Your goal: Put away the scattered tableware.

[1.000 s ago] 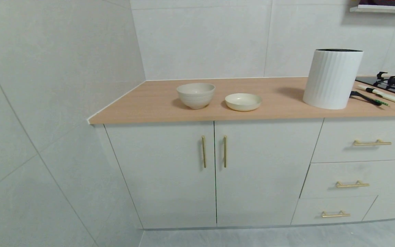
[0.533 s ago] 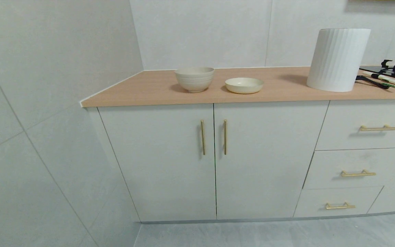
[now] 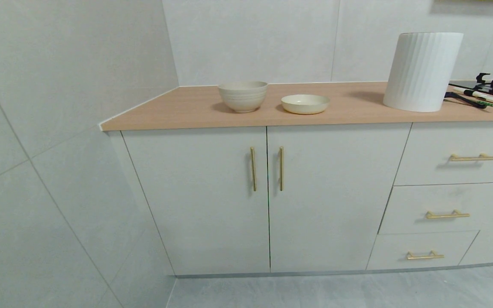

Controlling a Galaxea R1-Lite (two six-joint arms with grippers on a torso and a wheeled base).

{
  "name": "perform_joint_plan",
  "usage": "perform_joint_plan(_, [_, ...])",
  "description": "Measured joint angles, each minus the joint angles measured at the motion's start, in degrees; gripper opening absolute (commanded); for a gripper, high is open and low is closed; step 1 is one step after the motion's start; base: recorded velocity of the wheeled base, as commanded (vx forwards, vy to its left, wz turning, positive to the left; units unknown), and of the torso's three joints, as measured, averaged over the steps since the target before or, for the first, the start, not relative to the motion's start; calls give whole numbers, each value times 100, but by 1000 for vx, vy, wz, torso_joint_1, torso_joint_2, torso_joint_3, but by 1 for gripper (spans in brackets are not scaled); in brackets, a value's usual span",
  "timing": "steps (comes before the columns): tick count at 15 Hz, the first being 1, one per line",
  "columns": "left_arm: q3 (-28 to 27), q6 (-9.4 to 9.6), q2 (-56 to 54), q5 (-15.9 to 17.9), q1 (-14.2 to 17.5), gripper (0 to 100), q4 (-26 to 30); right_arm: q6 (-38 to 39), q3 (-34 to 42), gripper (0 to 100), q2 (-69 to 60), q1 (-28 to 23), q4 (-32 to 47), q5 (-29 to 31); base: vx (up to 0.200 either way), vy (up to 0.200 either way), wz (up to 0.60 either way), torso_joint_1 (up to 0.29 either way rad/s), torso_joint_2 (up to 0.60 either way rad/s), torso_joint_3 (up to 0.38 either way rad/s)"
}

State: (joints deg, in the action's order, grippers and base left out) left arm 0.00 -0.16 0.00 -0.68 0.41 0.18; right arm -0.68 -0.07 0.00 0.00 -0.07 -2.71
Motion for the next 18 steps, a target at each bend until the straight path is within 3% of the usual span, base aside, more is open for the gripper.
perform_joint_plan(4, [0, 0, 0, 0, 0, 100, 0, 4, 0, 100, 0, 0, 0, 0, 0, 0, 300, -1, 2, 6])
perform_joint_plan(12, [0, 0, 0, 0, 0, 100, -2, 2, 0, 100, 0, 0, 0, 0, 0, 0, 0, 0, 0, 0])
perform_joint_plan(18, [0, 0, 0, 2, 0, 100, 0, 2, 5, 100, 0, 0, 0, 0, 200, 0, 0, 0, 2, 2])
